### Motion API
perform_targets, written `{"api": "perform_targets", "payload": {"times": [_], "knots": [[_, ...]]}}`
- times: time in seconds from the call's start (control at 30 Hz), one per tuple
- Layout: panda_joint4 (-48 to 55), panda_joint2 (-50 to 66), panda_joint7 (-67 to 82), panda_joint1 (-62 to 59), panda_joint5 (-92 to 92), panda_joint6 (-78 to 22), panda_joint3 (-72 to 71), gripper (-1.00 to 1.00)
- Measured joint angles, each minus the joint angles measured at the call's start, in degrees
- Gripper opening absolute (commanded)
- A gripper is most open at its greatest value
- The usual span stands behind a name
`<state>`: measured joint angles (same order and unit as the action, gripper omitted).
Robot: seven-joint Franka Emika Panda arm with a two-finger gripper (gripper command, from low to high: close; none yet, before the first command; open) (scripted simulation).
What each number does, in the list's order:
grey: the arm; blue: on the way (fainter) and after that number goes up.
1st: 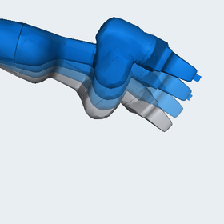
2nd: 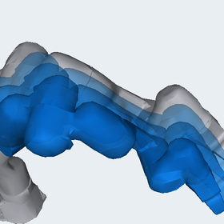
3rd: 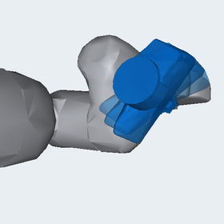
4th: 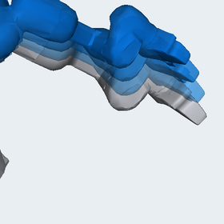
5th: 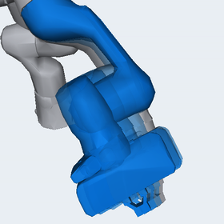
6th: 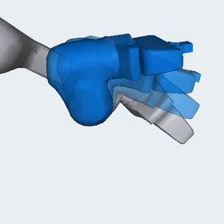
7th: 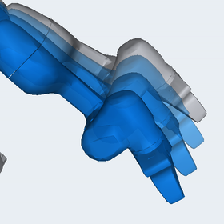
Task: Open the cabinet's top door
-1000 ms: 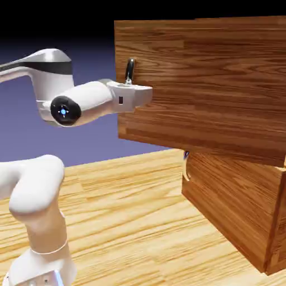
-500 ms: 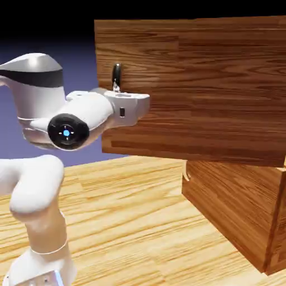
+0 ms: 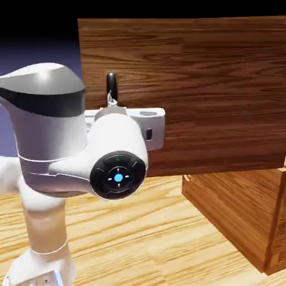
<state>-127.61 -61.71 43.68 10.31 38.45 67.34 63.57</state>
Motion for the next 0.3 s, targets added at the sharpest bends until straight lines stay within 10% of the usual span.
{"api": "perform_targets", "payload": {"times": [0.3], "knots": [[18.69, 0.01, -3.10, 18.56, -4.34, -11.90, 11.32, -1.00]]}}
